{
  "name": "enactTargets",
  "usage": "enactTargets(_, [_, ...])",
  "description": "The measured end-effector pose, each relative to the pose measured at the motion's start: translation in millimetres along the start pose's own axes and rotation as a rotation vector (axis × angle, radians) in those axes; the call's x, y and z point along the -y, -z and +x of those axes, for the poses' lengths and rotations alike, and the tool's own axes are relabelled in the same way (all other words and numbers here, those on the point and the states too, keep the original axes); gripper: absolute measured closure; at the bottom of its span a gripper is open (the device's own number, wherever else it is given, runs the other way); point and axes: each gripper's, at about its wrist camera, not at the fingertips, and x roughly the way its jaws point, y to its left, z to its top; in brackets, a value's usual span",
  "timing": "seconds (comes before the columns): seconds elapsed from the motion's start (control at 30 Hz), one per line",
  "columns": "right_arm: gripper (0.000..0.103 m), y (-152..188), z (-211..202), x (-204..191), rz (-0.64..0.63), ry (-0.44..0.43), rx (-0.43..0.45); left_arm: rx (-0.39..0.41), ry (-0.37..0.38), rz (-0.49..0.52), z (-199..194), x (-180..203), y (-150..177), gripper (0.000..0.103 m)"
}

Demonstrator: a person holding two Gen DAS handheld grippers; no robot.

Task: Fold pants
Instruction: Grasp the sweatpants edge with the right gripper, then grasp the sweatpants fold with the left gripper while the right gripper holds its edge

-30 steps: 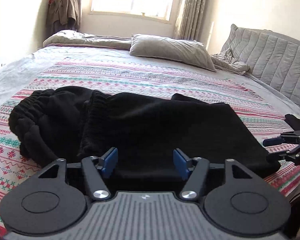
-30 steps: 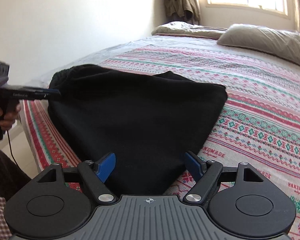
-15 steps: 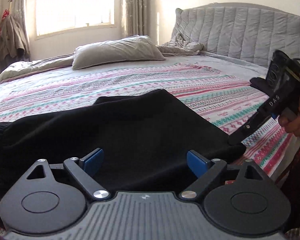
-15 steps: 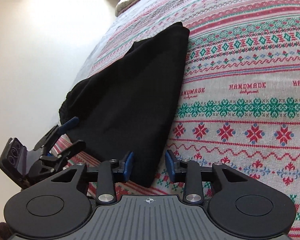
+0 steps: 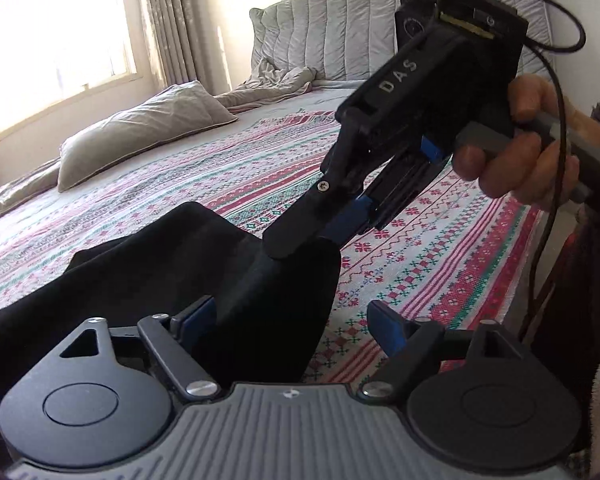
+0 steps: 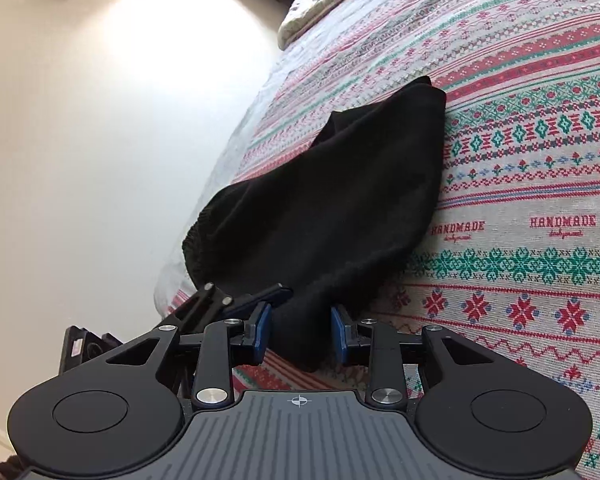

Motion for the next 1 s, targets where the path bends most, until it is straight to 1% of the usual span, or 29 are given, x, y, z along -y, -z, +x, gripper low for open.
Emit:
enactTargets(0.1, [0.069, -2, -4, 2, -0.022, 0.010, 0.005, -0.041, -0.117, 0.067, 11, 12, 2, 0.022])
enactTargets(0.13, [0.069, -3, -7, 5, -0.027, 0.027, 0.019, -0.056, -0.149, 0.092, 14, 15, 4, 0.023])
enactTargets(0.17, [0.069, -3, -11, 7, -0.033, 0.052, 0.034, -0.065, -0.168, 0.109, 15, 18, 6, 0.024])
enactTargets(0.2, [0.064, -5, -16, 12, -0.042, 0.102, 0.057, -0.069, -0.192, 0.122, 17, 21, 9, 0.028])
enactTargets(0.23, [0.057, -7, -18, 16, -0.049, 0.151, 0.077, -0.072, -0.208, 0.128, 17, 23, 10, 0.031])
enactTargets(0.27, [0.055, -10, -18, 21, -0.051, 0.195, 0.091, -0.075, -0.223, 0.131, 17, 25, 11, 0.033])
enactTargets(0.3, [0.055, -14, -16, 27, -0.042, 0.224, 0.092, -0.075, -0.236, 0.129, 17, 26, 11, 0.037])
enactTargets(0.33, [0.055, -18, -10, 34, -0.020, 0.234, 0.085, -0.078, -0.242, 0.123, 17, 26, 11, 0.041])
enactTargets(0.4, [0.055, -28, 3, 43, 0.015, 0.229, 0.070, -0.082, -0.246, 0.102, 17, 25, 10, 0.045])
enactTargets(0.5, [0.055, -44, 24, 45, 0.000, 0.216, 0.091, -0.093, -0.257, 0.070, 18, 24, 8, 0.051])
enactTargets(0.57, [0.058, -57, 38, 47, 0.003, 0.215, 0.115, -0.102, -0.262, 0.044, 19, 22, 7, 0.053])
enactTargets(0.63, [0.063, -69, 50, 50, 0.017, 0.216, 0.149, -0.108, -0.269, 0.022, 24, 21, 3, 0.055])
enactTargets(0.77, [0.066, -85, 65, 62, 0.091, 0.199, 0.252, -0.112, -0.291, -0.040, 23, 21, 3, 0.056])
enactTargets(0.83, [0.066, -90, 69, 66, 0.135, 0.193, 0.302, -0.116, -0.280, -0.109, 23, 15, 2, 0.057])
enactTargets(0.87, [0.069, -91, 71, 66, 0.157, 0.189, 0.320, -0.113, -0.268, -0.164, 21, 10, 2, 0.059])
enactTargets(0.93, [0.088, -94, 70, 68, 0.185, 0.179, 0.347, -0.095, -0.251, -0.249, 16, 0, 0, 0.074])
enactTargets(1.0, [0.092, -94, 65, 69, 0.225, 0.140, 0.379, -0.054, -0.246, -0.297, 6, -3, -6, 0.075])
